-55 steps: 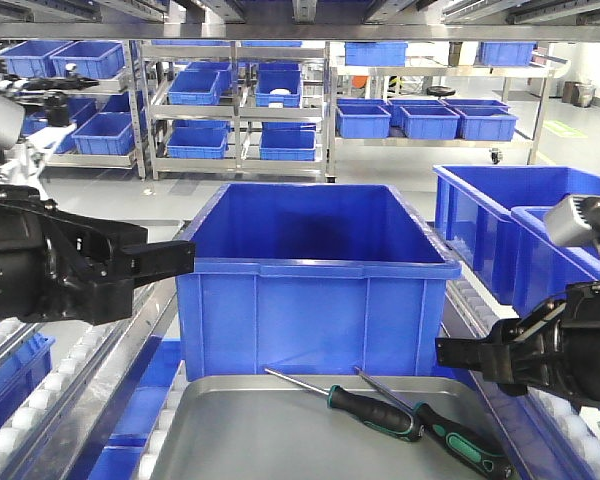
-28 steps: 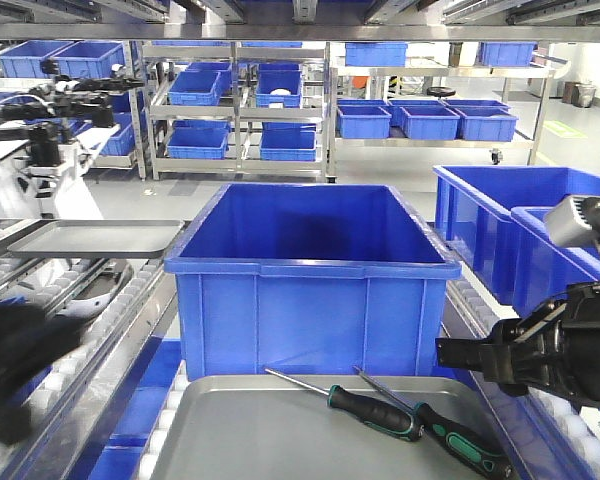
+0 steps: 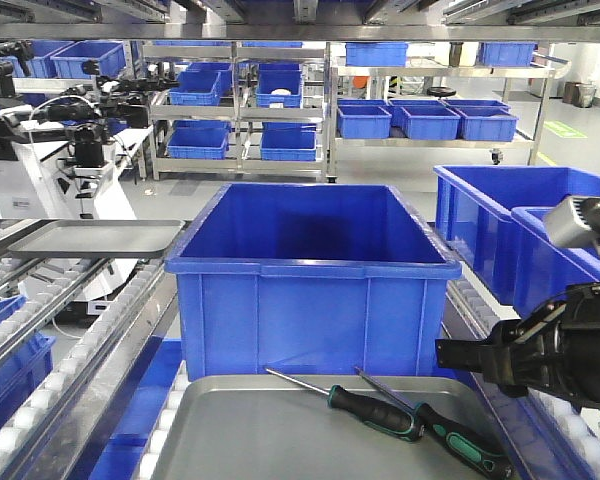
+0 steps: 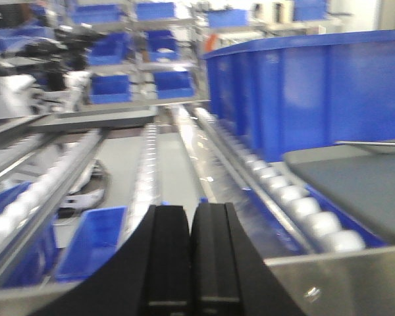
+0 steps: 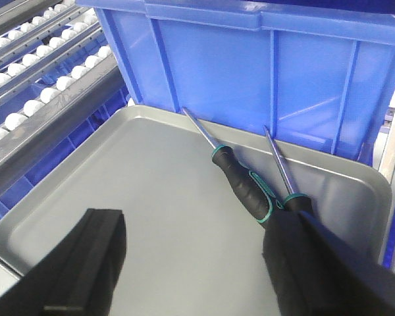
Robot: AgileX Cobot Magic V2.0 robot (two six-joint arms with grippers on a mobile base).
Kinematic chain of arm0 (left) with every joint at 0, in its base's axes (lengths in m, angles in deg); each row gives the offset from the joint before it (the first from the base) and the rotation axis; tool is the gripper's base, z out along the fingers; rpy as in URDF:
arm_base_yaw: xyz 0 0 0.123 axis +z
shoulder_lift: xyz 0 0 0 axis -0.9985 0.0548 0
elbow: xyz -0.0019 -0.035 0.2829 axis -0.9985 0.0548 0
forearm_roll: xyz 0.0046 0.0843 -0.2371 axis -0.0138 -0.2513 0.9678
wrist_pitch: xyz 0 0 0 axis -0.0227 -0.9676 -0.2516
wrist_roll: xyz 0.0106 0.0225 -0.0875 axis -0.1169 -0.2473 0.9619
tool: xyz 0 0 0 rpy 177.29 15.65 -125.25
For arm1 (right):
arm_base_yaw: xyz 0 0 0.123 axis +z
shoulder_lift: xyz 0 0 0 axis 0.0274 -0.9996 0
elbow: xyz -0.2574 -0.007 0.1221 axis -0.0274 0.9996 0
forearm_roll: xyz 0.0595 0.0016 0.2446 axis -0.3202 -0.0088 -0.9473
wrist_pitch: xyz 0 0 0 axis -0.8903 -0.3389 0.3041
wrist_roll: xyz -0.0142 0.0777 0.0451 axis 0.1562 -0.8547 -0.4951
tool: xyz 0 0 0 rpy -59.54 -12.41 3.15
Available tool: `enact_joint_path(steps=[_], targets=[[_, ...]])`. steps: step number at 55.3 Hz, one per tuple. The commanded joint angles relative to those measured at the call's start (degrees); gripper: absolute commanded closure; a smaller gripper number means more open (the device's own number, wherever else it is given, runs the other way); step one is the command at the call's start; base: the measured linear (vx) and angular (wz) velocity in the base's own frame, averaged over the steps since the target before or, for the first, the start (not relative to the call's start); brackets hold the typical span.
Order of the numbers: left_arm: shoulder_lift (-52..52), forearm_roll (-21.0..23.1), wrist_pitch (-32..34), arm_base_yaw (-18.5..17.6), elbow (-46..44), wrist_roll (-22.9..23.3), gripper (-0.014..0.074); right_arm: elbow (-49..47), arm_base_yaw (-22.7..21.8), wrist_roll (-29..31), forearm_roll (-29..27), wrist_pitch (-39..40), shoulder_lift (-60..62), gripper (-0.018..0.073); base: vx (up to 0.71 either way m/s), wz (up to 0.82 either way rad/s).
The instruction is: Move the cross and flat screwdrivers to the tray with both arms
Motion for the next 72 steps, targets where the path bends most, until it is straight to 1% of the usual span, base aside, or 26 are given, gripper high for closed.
enact_joint_path(steps=[1, 5, 8, 52, 56, 60, 63, 65, 69, 72], targets=[[-3.6, 0.0, 5.0, 2.1, 1.9, 0.9, 0.0603, -1.6, -0.1, 0.0, -1.3, 2.5, 1.2, 0.0036, 0.0, 0.0], [-7.2, 0.1, 5.7, 3.2, 5.1, 2.2, 0.0603, -1.6, -0.1, 0.0, -1.3, 2.3, 1.2, 0.0036, 0.0, 0.0], [-8.6, 0.1, 2.6, 3.5, 5.0, 2.6, 0.0603, -1.6, -0.1, 0.0, -1.3, 2.3, 1.2, 0.0036, 0.0, 0.0], [-8.3, 0.1, 1.9, 3.5, 5.0, 2.6, 0.0602, -1.6, -0.2, 0.0, -1.0, 1.3, 1.6, 0.0036, 0.0, 0.0], [-8.3, 0.1, 1.9, 3.5, 5.0, 2.6, 0.0602, -0.2, -0.2, -1.6, 1.8, 1.9, 4.8, 0.0046, 0.0, 0.0], [-8.3, 0.1, 1.9, 3.5, 5.0, 2.6, 0.0602, 4.3, -0.2, -7.0, 6.4, 4.7, 10.9, 0.0075, 0.0, 0.0], [-8.3, 0.1, 1.9, 3.5, 5.0, 2.6, 0.0602, 8.5, -0.2, -11.9, 11.4, 7.6, 16.3, 0.01, 0.0, 0.0], [-8.3, 0.1, 1.9, 3.5, 5.0, 2.6, 0.0602, 12.4, -0.2, -16.2, 16.7, 9.9, 21.6, 0.0124, 0.0, 0.0], [-8.3, 0.1, 1.9, 3.5, 5.0, 2.6, 0.0602, 18.6, -0.2, -21.8, 24.7, 12.2, 30.0, 0.0167, 0.0, 0.0], [-8.3, 0.1, 1.9, 3.5, 5.0, 2.6, 0.0602, 22.9, -0.2, -25.1, 29.7, 13.0, 35.9, 0.0199, 0.0, 0.0]])
